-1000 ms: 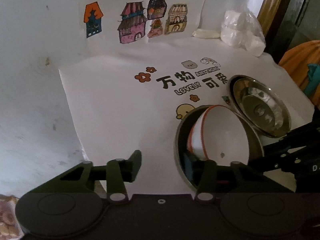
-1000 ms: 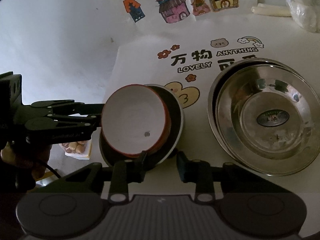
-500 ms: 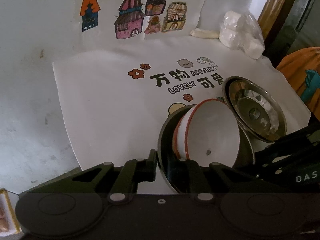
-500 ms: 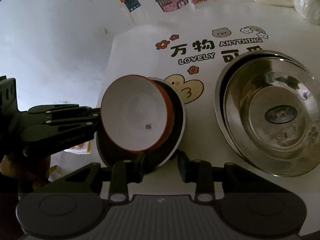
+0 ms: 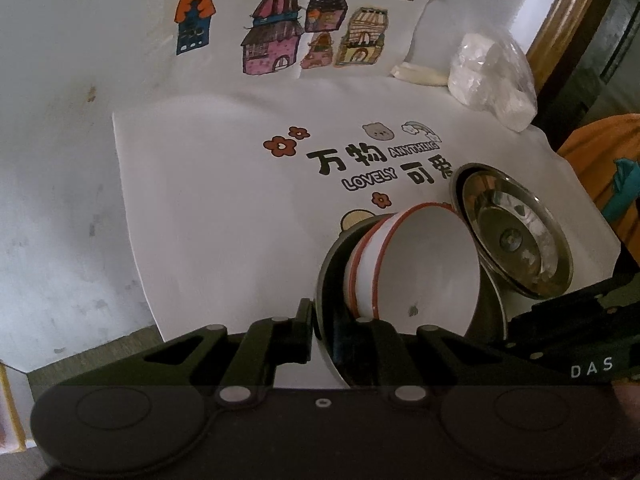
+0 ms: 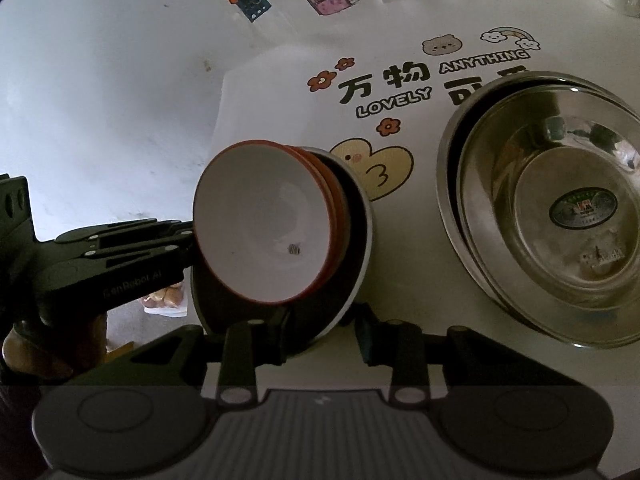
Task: Organize plates and bowls
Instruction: 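Carry the bowl stack with the left gripper onto the large steel plate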
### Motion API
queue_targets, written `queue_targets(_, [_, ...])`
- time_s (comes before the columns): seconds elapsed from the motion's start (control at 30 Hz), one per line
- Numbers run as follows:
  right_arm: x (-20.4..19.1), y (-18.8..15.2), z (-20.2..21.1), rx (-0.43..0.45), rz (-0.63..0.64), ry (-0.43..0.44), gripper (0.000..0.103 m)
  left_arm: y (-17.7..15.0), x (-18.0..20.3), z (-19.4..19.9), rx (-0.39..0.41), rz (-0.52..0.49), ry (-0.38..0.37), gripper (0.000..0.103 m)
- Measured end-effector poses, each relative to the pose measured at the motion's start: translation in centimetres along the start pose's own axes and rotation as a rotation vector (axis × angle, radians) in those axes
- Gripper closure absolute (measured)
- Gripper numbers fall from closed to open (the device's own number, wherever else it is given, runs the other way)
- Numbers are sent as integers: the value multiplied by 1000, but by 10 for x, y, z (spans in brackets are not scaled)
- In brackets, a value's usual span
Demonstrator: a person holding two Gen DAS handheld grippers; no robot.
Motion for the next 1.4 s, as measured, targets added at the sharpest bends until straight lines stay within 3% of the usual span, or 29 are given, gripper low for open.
queue_targets(0.67, [5,11,30,73,5,2,68,25,26,9,49,4,-44,96])
queue_targets(1.17, [55,39,86,167,-32,-42,68,66,92,-17,87,-27,-138,96])
queue_targets(1.4, [88,46,97,184,-75,-72,68,79,122,-42,70,-55,-175,96])
Point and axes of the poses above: each gripper's, at about its wrist camera, not at the fingertips, and z roughly against the way its jaws point, x to its right, y to its top, the point moved 5 cm from there along -z, roughly the way its jaws point, and after that the axes turned 9 degrees about x, right-handed, at the moved point
